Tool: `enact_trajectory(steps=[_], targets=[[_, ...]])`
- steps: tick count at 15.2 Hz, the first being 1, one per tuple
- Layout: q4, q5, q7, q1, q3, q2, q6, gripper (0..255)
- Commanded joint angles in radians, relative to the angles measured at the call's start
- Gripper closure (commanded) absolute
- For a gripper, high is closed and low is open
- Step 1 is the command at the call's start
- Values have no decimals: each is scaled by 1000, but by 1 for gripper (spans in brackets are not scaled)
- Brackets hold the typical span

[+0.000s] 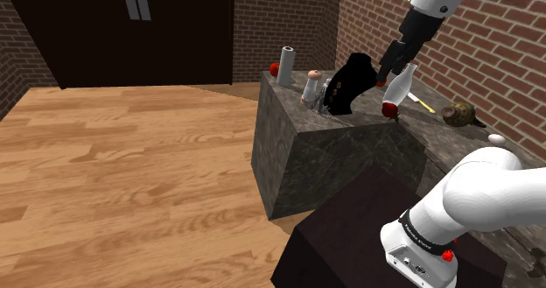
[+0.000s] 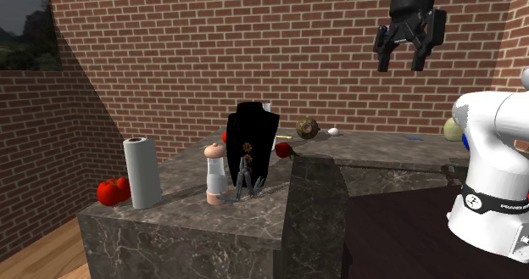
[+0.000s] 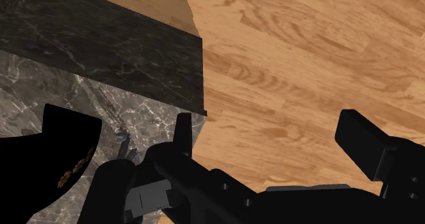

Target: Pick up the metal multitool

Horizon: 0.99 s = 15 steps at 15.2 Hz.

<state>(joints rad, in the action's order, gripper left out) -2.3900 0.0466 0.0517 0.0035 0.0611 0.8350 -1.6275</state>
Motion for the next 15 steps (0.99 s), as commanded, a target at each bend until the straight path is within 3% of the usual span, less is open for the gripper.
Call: enact_trajectory(steps=[1,8,15], targets=[[0,0,0,0,0,0,0,0],[-16,44,90,-14,89,-190,-206,0],[36,50,185,-16,174,-427,-392,0]])
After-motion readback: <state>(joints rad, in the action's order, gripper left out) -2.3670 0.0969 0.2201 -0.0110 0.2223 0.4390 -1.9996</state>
